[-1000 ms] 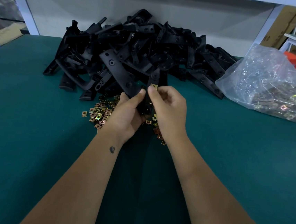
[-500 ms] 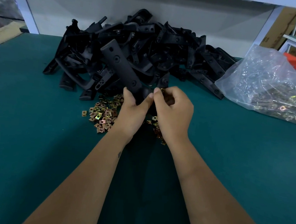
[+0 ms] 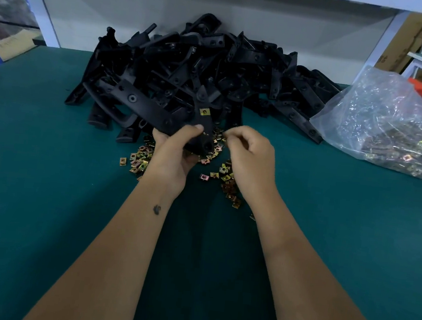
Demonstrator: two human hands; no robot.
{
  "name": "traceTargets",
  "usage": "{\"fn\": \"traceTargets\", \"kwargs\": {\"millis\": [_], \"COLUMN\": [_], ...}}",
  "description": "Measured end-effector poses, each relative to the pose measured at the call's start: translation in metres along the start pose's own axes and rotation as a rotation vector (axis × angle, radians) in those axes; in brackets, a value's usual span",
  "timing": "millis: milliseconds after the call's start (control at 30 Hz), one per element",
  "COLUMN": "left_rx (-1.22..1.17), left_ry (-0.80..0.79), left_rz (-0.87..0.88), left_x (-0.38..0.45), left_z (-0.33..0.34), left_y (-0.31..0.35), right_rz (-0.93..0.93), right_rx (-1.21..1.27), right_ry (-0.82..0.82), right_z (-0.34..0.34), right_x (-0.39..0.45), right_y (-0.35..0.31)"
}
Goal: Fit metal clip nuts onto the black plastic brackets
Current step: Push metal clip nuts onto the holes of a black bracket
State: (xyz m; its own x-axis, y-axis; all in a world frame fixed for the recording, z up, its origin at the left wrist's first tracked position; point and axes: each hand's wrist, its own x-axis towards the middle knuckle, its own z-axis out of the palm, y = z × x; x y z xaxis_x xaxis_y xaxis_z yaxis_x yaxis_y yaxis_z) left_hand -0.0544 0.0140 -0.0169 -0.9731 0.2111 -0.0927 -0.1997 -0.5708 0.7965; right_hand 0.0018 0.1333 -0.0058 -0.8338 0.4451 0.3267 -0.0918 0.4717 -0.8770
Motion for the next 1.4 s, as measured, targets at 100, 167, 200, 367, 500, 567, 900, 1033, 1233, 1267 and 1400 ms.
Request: {"fn": "traceTargets", "kwargs": {"millis": [100,167,200,367,500,567,900,1033,1233,1267,1400], "left_rx": [-0.045,-0.052,-0.047,-0.039,-0.024,-0.026,-0.061,-0.083,-0.075,-0.072,-0.064], "left_ry": [0.027,0.025,0.029,0.027,0.032,0.032,-0.017,-0.012,-0.009,-0.015,-0.035], "left_rz": [-0.03,-0.046,-0.048,-0.042,-0.033,-0.035,-0.069,-0.089,-0.1,-0.103,-0.109], "left_x": [0.001,0.0,0.0,0.0,-0.002,-0.003,-0.006,-0.005,-0.004,-0.004,-0.004], "left_z": [-0.001,-0.001,-0.001,0.0,0.001,0.002,0.006,0.005,0.004,0.004,0.003], "left_y": [0.003,0.005,0.006,0.005,0.006,0.006,0.006,0.005,0.004,0.004,0.004], "right_rz": [-0.042,-0.1,-0.104,-0.144,-0.216,-0.193,0.159,0.227,0.264,0.281,0.285], "right_rx": [-0.344,-0.506,-0.55,-0.615,-0.586,-0.448,0.304,0.556,0.689,0.723,0.726], "right_ry": [-0.21,-0.365,-0.424,-0.48,-0.388,-0.339,-0.102,-0.097,-0.098,-0.119,-0.153], "right_z": [-0.008,-0.011,-0.012,-0.011,-0.007,-0.005,-0.009,-0.01,-0.011,-0.011,-0.008], "right_x": [0.006,0.007,0.007,0.007,0.008,0.007,0.009,0.009,0.01,0.01,0.01], "right_y": [0.007,0.01,0.01,0.016,0.015,0.015,0.005,0.003,0.005,0.006,0.005]}}
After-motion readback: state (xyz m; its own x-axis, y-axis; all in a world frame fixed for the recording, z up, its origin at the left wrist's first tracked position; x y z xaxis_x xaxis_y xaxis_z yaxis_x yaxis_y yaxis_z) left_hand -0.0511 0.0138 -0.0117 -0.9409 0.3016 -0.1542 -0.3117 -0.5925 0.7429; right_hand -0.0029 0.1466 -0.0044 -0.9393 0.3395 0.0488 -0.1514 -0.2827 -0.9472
